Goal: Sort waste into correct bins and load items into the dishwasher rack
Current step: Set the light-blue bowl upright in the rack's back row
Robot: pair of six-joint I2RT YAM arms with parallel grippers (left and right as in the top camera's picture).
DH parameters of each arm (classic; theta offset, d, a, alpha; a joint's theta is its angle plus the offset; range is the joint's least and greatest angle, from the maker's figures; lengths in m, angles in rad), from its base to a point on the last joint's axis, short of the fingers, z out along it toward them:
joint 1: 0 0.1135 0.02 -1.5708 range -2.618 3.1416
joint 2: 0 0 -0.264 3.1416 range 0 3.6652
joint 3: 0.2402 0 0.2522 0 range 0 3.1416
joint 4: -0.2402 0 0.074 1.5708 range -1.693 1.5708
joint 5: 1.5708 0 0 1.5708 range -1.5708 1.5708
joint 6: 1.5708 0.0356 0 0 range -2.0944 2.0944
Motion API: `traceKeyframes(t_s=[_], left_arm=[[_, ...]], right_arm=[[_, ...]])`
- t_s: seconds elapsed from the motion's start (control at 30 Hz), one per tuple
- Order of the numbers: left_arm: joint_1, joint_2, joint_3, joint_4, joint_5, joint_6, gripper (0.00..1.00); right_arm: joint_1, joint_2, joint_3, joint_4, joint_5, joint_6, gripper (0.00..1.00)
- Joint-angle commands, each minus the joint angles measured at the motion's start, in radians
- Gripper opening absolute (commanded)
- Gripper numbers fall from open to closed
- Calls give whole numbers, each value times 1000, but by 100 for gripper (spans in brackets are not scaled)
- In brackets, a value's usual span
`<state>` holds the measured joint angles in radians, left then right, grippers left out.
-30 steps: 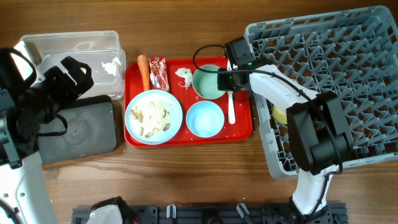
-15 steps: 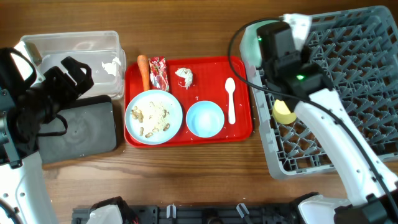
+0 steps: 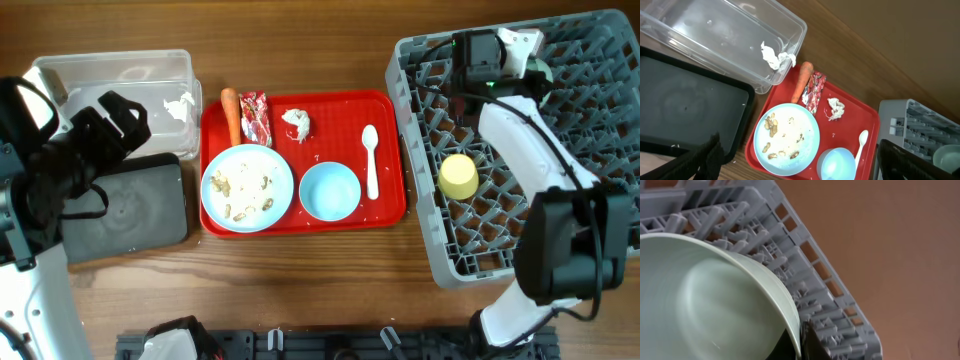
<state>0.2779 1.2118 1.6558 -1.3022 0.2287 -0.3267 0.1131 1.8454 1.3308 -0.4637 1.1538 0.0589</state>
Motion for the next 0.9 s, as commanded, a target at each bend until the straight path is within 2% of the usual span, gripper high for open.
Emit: traceKeyframes(t_s=[0.0,0.13,0.2,0.3,0.33,0.57,0.7,0.73,0.77,0.83,0.87], left_arm=[[7,0,14,3,-14,6,100],[7,0,14,3,-14,6,100],[7,0,14,3,-13,5,100],[7,0,14,3,-14,6,100],[7,0,13,3,-14,5,100],[7,0,13,3,-14,5,100],[7,0,13,3,-14,5,100],[7,0,13,3,-14,6,100],[7,0,13,3,-13,6,100],[7,0,13,3,-14,6,100],[7,0,13,3,-13,6,100]], right_arm=[[25,38,1,43,-16,-137,4],[50,44,1,50,-24,-138,4],[37,43,1,103,74,-156,4],[-13,43,1,258,121,-360,4],[-24,43,1,274,116,-389,4],[-35,95,1,268,49,-450,4],[17,139,0,270,50,-468,5],[35,139,0,270,50,-468,7],[55,139,0,270,50,-468,13],[98,135,0,270,54,-468,34],[116,133,0,270,58,-468,37]])
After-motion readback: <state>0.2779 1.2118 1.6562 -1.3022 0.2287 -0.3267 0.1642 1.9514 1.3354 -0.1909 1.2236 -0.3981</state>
